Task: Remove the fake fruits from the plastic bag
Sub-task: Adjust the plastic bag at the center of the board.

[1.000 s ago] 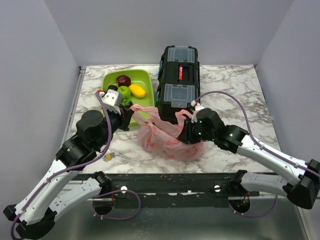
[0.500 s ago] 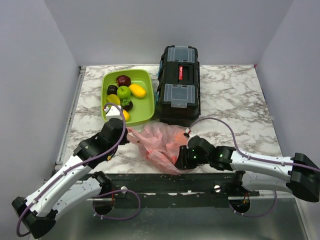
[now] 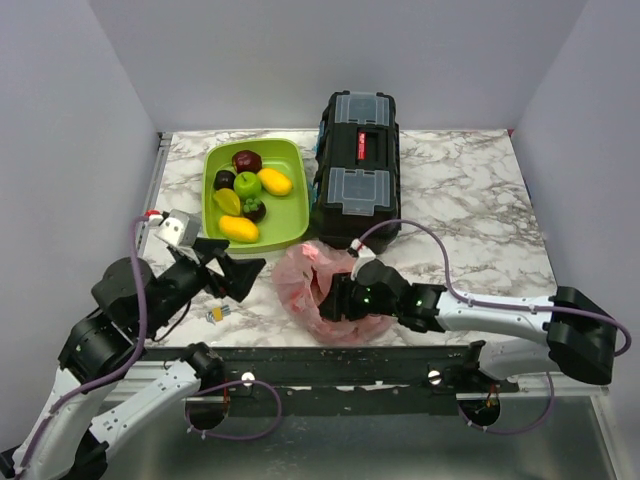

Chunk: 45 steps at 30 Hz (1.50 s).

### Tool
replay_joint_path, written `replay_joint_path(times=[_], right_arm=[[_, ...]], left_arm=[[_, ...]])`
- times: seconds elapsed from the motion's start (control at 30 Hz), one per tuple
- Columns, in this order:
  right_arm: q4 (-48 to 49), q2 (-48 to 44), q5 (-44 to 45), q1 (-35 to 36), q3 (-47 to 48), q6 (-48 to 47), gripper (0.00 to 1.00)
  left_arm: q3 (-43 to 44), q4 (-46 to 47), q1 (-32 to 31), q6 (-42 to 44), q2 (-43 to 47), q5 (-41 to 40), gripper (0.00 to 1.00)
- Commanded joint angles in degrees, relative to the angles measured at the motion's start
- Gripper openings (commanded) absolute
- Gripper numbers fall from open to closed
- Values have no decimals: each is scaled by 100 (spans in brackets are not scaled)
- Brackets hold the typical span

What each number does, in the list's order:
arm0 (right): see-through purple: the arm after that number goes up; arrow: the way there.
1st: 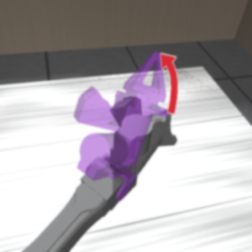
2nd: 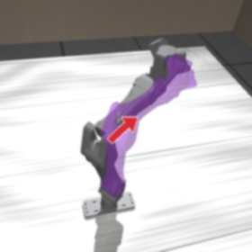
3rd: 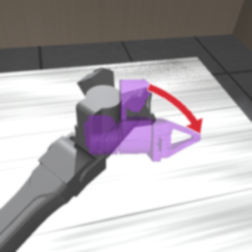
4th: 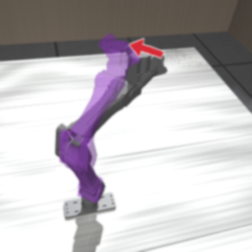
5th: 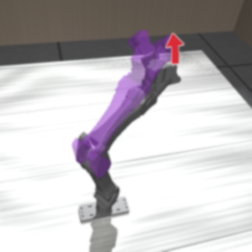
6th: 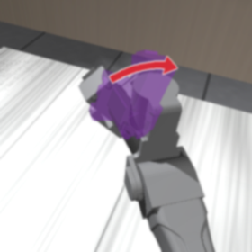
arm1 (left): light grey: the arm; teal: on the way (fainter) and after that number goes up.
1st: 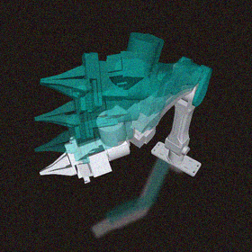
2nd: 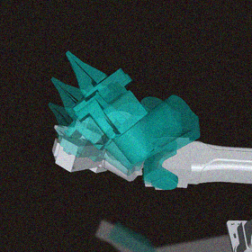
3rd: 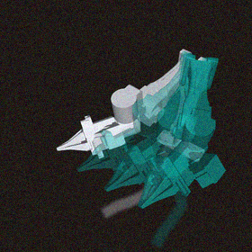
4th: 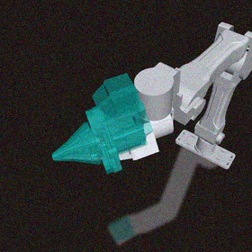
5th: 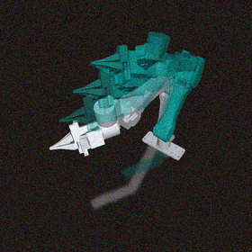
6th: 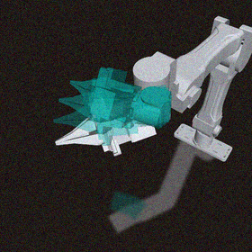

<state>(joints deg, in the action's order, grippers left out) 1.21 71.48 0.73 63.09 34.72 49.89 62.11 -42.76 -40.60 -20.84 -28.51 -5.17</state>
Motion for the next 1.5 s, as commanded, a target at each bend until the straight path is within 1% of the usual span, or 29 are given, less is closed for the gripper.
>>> replay_joint_path(times=[0.0,0.13,0.23,0.3,0.4,0.47,0.53,0.6,0.73,0.83,0.87,0.97,1.13,1.2,1.23,1.3,1.33,1.37,1.43,1.47], right_arm=[[1332,624,-282,70,431,-339,60],[1943,1477,-554,196,964,-418,61],[1859,2130,-462,208,1422,-349,61],[1790,2244,-279,209,1490,-294,61],[1732,1941,27,208,1252,-301,61],[1512,1581,229,209,1017,-302,61],[1254,1283,341,213,821,-254,61],[1074,1060,235,213,686,-138,61],[711,580,293,390,397,80,60],[375,403,147,446,292,84,58],[244,385,143,461,292,91,57],[-104,414,156,666,267,7,54],[-584,698,69,1098,344,-118,38],[-402,674,161,1365,213,-103,33],[-249,632,231,1448,96,-94,32],[44,540,420,1465,-191,67,23],[63,480,581,1469,-298,139,17],[50,384,714,1467,-382,201,10],[37,102,1016,1469,-597,268,1],[29,-69,1185,1468,-703,284,1]], left_arm=[[134,12,13,355,132,2320,93],[-51,118,12,142,348,3162,94],[-366,253,17,-58,440,3799,95],[-761,471,9,-350,413,3911,95],[-1592,1039,12,-970,306,3502,90],[-1998,1380,17,-1238,150,3094,86],[-2307,1710,10,-1444,-27,2574,85],[-2468,1865,17,-1588,-316,2011,86],[-2382,1826,11,-1279,-1058,1255,88],[-2293,1372,28,-1368,-1505,310,86],[-2286,1269,32,-1418,-1570,113,85],[-2561,1438,37,-1527,-1447,64,83],[-3383,2137,51,-2196,-1162,183,79],[-3713,2580,56,-2293,-1276,223,75],[-3813,2788,67,-2365,-1407,210,73],[-3930,3226,129,-2432,-1742,310,66],[-3920,3399,170,-2442,-1955,417,64],[-3882,3620,208,-2427,-2156,505,62],[-3738,4002,265,-2333,-2639,869,57],[-3620,4178,302,-2237,-2889,1048,48]])
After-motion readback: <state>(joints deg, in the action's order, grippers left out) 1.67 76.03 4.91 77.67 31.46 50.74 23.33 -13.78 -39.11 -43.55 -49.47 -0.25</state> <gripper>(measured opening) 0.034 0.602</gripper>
